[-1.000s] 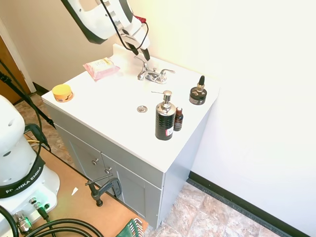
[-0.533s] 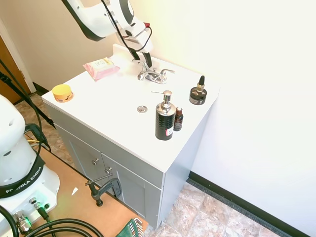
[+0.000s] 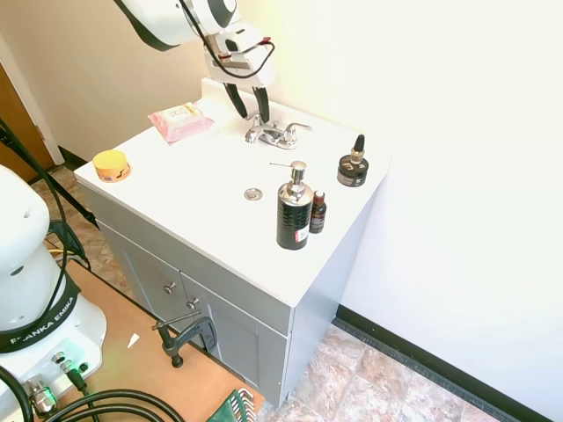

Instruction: Turn on the hot water

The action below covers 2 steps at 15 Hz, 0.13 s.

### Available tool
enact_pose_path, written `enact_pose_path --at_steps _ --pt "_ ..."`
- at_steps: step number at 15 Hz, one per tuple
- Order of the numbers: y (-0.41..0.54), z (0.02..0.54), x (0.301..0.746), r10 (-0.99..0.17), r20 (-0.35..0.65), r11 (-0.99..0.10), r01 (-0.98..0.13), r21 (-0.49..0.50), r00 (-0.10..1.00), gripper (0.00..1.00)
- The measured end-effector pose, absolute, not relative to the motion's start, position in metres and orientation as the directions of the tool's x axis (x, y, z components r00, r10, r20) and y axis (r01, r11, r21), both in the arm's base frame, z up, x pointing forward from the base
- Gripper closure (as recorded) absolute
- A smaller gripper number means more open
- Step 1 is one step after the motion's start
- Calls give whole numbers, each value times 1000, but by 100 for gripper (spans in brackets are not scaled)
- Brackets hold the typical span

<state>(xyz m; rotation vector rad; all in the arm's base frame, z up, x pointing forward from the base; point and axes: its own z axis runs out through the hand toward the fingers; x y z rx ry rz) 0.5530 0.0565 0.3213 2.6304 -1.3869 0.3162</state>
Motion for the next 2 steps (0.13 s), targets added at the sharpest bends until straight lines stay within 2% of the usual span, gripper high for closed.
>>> enact_pose_path --at_steps 2 --pt "56 335 533 -769 179 -621 -783 16 614 0"
